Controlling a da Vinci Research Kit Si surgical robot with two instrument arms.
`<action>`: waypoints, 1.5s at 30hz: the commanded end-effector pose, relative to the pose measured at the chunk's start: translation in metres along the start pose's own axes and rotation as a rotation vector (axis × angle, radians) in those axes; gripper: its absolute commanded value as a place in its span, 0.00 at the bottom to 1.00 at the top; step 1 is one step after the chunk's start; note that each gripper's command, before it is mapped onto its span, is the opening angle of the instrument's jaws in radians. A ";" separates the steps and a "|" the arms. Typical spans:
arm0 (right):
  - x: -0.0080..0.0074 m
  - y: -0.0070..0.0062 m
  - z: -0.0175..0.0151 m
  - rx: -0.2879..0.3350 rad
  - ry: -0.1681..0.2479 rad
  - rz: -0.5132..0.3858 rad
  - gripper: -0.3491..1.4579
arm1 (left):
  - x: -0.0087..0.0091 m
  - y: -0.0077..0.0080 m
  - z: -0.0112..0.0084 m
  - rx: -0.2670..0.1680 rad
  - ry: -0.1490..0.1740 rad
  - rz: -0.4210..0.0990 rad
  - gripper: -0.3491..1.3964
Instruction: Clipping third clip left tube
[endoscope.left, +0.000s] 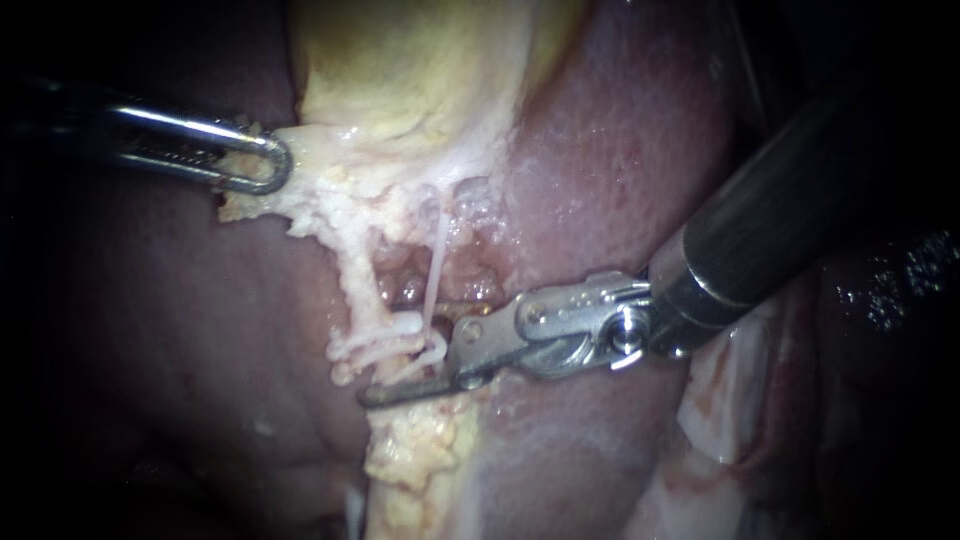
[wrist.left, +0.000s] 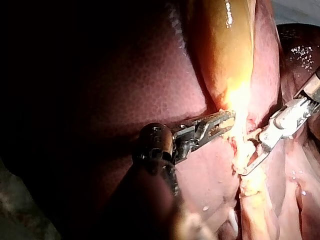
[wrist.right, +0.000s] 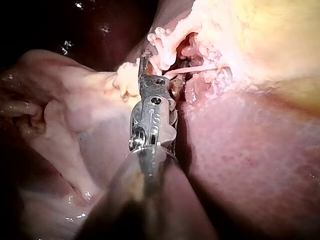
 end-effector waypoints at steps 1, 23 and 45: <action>-0.0001 0.0000 -0.0002 0.001 0.000 -0.001 0.45 | 0.0000 0.0000 0.0000 0.000 0.000 0.000 0.00; -0.0014 0.0017 -0.0092 0.034 0.093 0.093 0.47 | 0.0000 -0.0002 -0.0002 -0.001 -0.001 0.001 0.00; 0.0027 0.0001 -0.0124 0.141 0.232 0.206 0.47 | 0.0000 -0.0002 -0.0002 -0.001 -0.001 0.001 0.00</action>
